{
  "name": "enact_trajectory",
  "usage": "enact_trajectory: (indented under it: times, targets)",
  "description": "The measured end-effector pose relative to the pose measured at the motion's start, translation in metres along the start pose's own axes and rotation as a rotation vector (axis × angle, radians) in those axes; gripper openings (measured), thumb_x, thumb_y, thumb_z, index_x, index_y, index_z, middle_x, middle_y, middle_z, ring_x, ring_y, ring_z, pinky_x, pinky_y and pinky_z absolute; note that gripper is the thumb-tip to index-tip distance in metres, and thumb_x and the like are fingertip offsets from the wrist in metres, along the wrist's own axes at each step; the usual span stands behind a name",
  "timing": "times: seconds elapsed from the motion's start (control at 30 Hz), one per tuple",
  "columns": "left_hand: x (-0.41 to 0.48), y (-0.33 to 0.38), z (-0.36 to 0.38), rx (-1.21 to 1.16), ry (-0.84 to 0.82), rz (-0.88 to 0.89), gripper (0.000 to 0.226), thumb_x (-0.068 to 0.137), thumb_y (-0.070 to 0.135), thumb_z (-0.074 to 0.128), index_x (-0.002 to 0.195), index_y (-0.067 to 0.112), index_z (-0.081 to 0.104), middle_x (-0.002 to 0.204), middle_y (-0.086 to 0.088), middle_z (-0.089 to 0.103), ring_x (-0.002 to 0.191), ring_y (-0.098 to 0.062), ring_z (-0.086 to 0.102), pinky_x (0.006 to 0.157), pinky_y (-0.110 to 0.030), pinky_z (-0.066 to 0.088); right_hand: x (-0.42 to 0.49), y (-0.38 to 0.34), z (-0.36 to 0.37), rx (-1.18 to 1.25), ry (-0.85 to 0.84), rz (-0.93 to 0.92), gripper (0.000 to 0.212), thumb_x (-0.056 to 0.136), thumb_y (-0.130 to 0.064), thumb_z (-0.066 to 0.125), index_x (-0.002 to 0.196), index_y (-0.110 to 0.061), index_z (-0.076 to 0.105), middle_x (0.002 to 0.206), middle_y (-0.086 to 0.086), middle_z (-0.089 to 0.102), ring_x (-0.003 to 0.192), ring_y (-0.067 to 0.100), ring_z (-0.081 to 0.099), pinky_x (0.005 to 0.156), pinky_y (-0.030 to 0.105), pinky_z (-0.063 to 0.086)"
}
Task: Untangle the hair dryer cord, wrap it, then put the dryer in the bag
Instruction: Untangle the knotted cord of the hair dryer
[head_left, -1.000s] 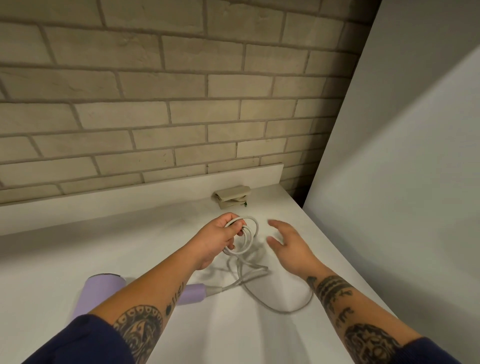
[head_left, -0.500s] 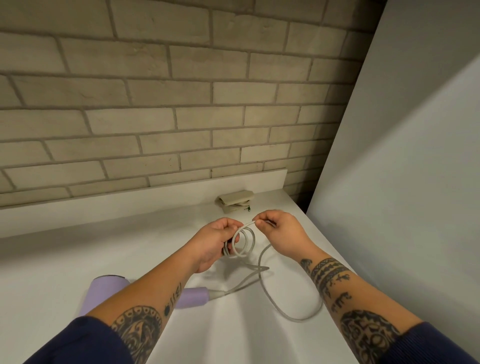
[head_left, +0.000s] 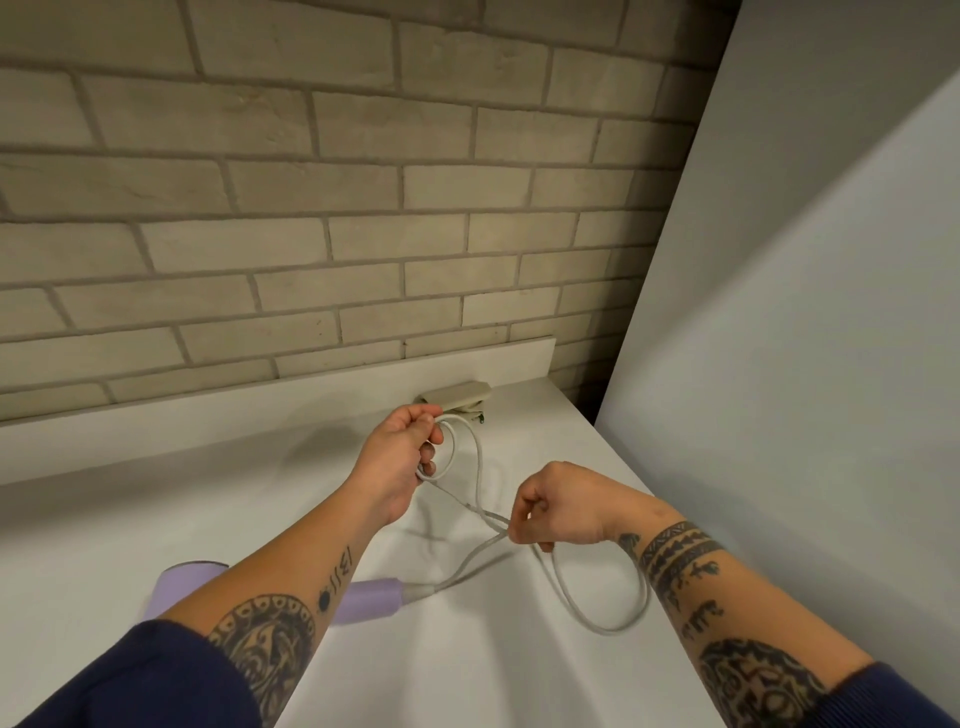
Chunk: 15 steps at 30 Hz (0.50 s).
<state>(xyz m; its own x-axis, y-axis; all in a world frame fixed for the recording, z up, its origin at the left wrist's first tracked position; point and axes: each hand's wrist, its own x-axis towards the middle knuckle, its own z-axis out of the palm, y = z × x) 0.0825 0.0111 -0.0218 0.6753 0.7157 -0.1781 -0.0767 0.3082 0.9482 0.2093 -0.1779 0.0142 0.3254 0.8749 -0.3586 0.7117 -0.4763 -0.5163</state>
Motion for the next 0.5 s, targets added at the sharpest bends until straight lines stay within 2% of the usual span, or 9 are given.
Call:
enact_trajectory:
  times: [0.07,0.13,0.23,0.37,0.5]
  targets:
    - [0.001,0.002,-0.002,-0.030,-0.014,0.000,0.020,0.107,0.009,0.045,0.108,0.014,0.065,0.073,-0.002,0.057,0.053,-0.011,0.039,0.054,-0.027,0.035,0.000,0.010,-0.002,-0.063,0.005,0.095,0.016,0.084,-0.042,0.070,0.091,-0.028,0.071,0.076,-0.007,0.076,0.074,0.014,0.067,0.071,0.032,0.057]
    - [0.001,0.004,-0.002,-0.061,-0.044,-0.006,0.020,0.107,0.009,0.045,0.109,0.014,0.064,0.073,-0.002,0.057,0.051,-0.011,0.038,0.053,-0.026,0.034,0.002,0.020,-0.001,-0.080,0.028,0.188,0.017,0.088,-0.040,0.066,0.099,-0.027,0.068,0.078,-0.008,0.077,0.064,0.011,0.064,0.060,0.026,0.052]
    - [-0.003,0.008,-0.003,-0.092,-0.102,-0.025,0.020,0.106,0.009,0.045,0.110,0.013,0.064,0.072,-0.002,0.058,0.050,-0.011,0.036,0.050,-0.024,0.033,0.008,0.030,0.004,-0.057,0.046,0.279,0.019,0.093,-0.037,0.060,0.107,-0.026,0.065,0.080,-0.010,0.077,0.055,0.007,0.066,0.061,0.024,0.048]
    - [-0.008,0.011,-0.005,-0.107,-0.164,-0.035,0.019,0.106,0.007,0.046,0.111,0.012,0.064,0.073,-0.005,0.060,0.049,-0.011,0.035,0.044,-0.021,0.030,0.015,0.040,0.016,0.076,0.105,0.303,0.012,0.096,-0.034,0.058,0.101,-0.024,0.062,0.085,-0.007,0.077,0.057,0.007,0.070,0.060,0.024,0.047]
    - [-0.007,0.015,-0.013,-0.099,-0.154,0.001,0.019,0.106,0.006,0.045,0.108,0.011,0.063,0.071,-0.006,0.060,0.044,-0.008,0.031,0.040,-0.019,0.025,0.022,0.048,0.020,0.300,0.229,0.305,0.011,0.096,-0.031,0.061,0.097,-0.019,0.062,0.086,-0.002,0.077,0.062,0.015,0.075,0.061,0.026,0.048]
